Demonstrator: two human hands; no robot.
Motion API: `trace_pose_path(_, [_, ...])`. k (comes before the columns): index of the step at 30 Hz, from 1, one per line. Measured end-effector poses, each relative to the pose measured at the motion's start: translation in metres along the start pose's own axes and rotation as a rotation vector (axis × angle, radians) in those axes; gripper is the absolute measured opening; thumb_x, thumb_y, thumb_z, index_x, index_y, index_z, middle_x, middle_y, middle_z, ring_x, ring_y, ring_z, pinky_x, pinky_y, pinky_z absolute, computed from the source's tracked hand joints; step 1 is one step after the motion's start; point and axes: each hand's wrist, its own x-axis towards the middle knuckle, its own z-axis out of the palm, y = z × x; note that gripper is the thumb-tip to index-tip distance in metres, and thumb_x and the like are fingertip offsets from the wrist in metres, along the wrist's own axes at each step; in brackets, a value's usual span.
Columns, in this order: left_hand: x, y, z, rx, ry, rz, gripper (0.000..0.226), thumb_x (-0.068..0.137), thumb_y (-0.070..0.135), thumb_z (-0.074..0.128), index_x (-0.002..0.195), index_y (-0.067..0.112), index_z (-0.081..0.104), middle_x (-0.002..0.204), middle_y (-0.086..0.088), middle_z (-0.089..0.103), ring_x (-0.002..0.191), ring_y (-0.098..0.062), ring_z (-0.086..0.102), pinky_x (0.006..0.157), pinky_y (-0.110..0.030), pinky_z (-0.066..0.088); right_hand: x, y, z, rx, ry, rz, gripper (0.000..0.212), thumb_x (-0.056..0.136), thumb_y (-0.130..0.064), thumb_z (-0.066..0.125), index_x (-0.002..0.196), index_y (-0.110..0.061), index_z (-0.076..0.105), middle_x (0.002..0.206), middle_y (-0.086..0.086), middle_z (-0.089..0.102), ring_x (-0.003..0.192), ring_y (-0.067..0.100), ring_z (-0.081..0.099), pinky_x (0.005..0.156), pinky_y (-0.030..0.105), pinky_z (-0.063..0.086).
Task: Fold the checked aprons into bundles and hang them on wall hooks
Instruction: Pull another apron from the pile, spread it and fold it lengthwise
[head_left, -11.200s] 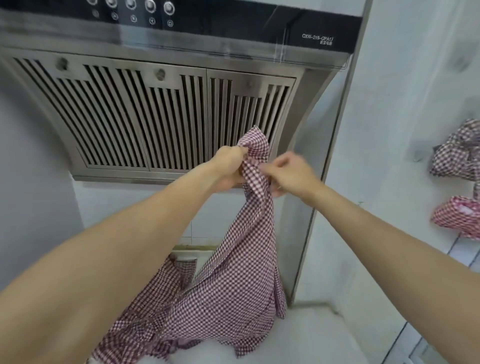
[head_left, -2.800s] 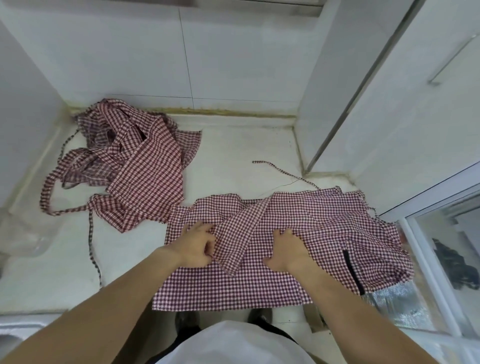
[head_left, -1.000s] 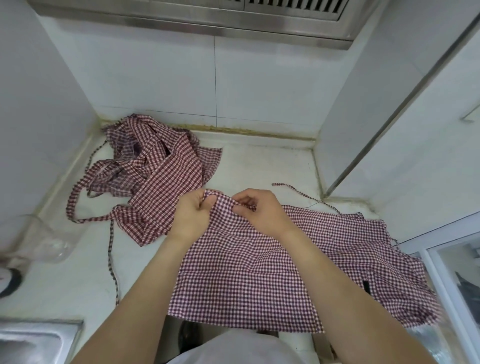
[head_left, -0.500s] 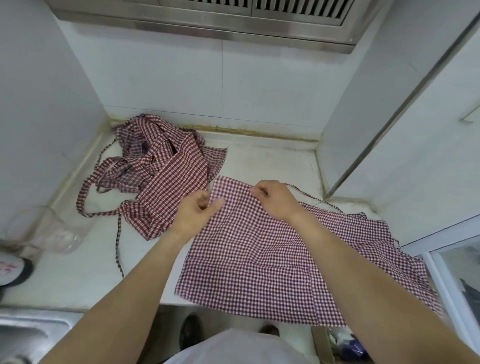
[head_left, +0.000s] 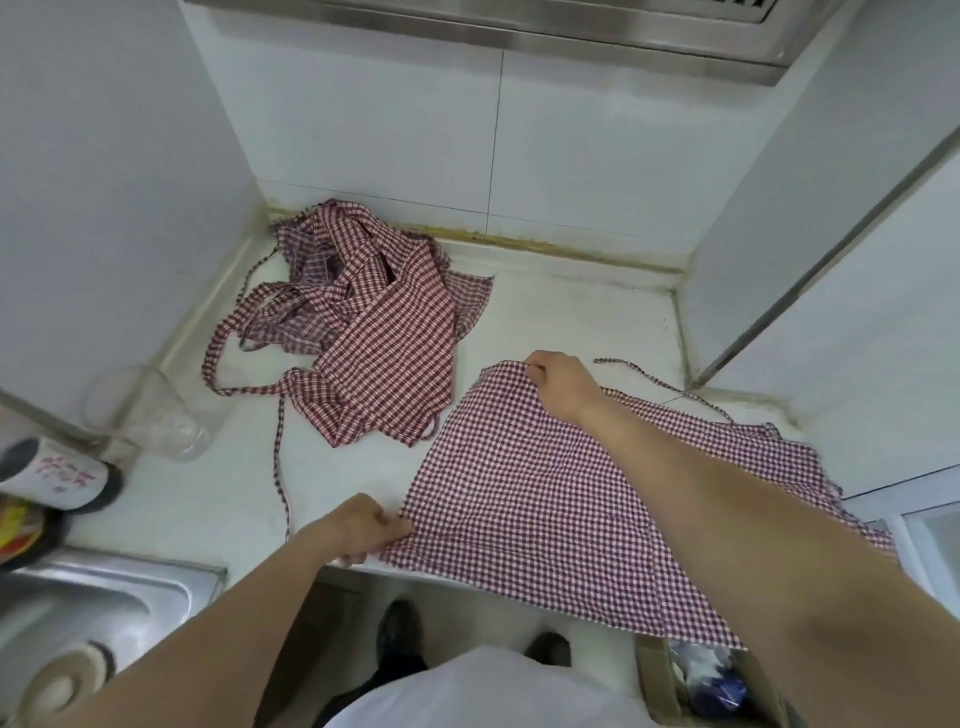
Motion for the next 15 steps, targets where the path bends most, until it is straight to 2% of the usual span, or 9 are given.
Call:
trace_pose_path(2, [-0.003, -0.005, -0.011, 0.077, 0.06, -0.097, 0.039, 0.094, 0.049, 0.059, 0.103, 0.011, 0.056, 0.088, -0.003, 0.063, 0.075, -0.017, 0.062, 0.06, -0.021, 0.046, 0.001, -0.007, 0.014, -0.015, -0.056, -0.028, 0.033, 0.106, -0.017, 0.037, 0.127, -0.01, 0.061, 0.13, 0.01, 0.063, 0.115, 0.028, 0.058, 0.101, 0.033, 0.044])
trace_pose_path(4, [-0.006, 0.002, -0.021, 0.141, 0.249, -0.12, 0.045, 0.096, 0.045, 0.057, 0.121, 0.007, 0.057, 0.11, -0.007, 0.066, 0.095, -0.022, 0.064, 0.071, -0.024, 0.048, 0.002, -0.015, 0.028, -0.045, -0.123, -0.043, 0.033, 0.106, -0.016, 0.036, 0.129, -0.012, 0.06, 0.132, 0.009, 0.061, 0.116, 0.028, 0.058, 0.103, 0.036, 0.044])
trace_pose_path(5, [-0.008, 0.01, -0.023, 0.113, 0.39, -0.072, 0.045, 0.098, 0.04, 0.056, 0.127, 0.007, 0.055, 0.119, -0.009, 0.064, 0.102, -0.024, 0.063, 0.076, -0.028, 0.048, 0.002, -0.02, 0.034, -0.058, -0.151, -0.051, 0.033, 0.106, -0.016, 0.035, 0.127, -0.013, 0.061, 0.131, 0.009, 0.061, 0.115, 0.027, 0.058, 0.103, 0.038, 0.044])
trace_pose_path(8, [-0.017, 0.05, -0.01, -0.203, 0.837, 0.3, 0.033, 0.094, 0.018, 0.061, 0.123, 0.006, 0.05, 0.121, -0.012, 0.055, 0.101, -0.022, 0.056, 0.081, -0.035, 0.05, 0.003, -0.03, 0.049, -0.083, -0.217, -0.059, 0.032, 0.105, -0.017, 0.036, 0.123, -0.014, 0.062, 0.129, 0.008, 0.062, 0.113, 0.026, 0.058, 0.102, 0.042, 0.045])
trace_pose_path(9, [-0.021, 0.064, 0.001, -0.266, 0.933, 0.432, 0.034, 0.09, 0.011, 0.064, 0.12, 0.005, 0.05, 0.119, -0.011, 0.051, 0.1, -0.019, 0.051, 0.085, -0.035, 0.051, 0.003, -0.032, 0.053, -0.09, -0.234, -0.068, 0.032, 0.105, -0.017, 0.037, 0.124, -0.014, 0.062, 0.13, 0.008, 0.061, 0.114, 0.026, 0.057, 0.103, 0.042, 0.045])
trace_pose_path(10, [-0.022, 0.075, 0.012, -0.296, 0.965, 0.52, 0.037, 0.085, 0.007, 0.066, 0.118, 0.005, 0.049, 0.118, -0.01, 0.048, 0.101, -0.016, 0.046, 0.09, -0.035, 0.05, 0.005, -0.034, 0.057, -0.093, -0.246, -0.077, 0.031, 0.105, -0.017, 0.038, 0.125, -0.015, 0.062, 0.131, 0.008, 0.061, 0.116, 0.026, 0.057, 0.103, 0.041, 0.044])
trace_pose_path(12, [-0.019, 0.092, 0.034, -0.267, 0.897, 0.596, 0.05, 0.08, 0.008, 0.071, 0.123, 0.005, 0.047, 0.123, -0.009, 0.043, 0.111, -0.016, 0.043, 0.101, -0.037, 0.046, 0.005, -0.037, 0.062, -0.09, -0.264, -0.085, 0.031, 0.104, -0.015, 0.04, 0.127, -0.015, 0.061, 0.133, 0.007, 0.06, 0.119, 0.026, 0.056, 0.104, 0.04, 0.044])
trace_pose_path(14, [-0.004, 0.104, 0.049, -0.162, 0.703, 0.522, 0.073, 0.083, 0.026, 0.074, 0.14, 0.006, 0.034, 0.141, -0.013, 0.032, 0.13, -0.024, 0.035, 0.112, -0.045, 0.037, 0.008, -0.036, 0.068, -0.041, -0.274, -0.066, 0.031, 0.105, -0.017, 0.041, 0.128, -0.014, 0.061, 0.135, 0.007, 0.059, 0.12, 0.025, 0.056, 0.105, 0.038, 0.043])
trace_pose_path(15, [0.002, 0.106, 0.053, -0.076, 0.581, 0.428, 0.088, 0.086, 0.039, 0.07, 0.15, 0.009, 0.018, 0.153, -0.015, 0.017, 0.142, -0.031, 0.022, 0.118, -0.051, 0.028, 0.007, -0.035, 0.071, -0.011, -0.277, -0.059, 0.031, 0.105, -0.018, 0.042, 0.128, -0.014, 0.061, 0.135, 0.007, 0.06, 0.12, 0.025, 0.056, 0.105, 0.036, 0.043])
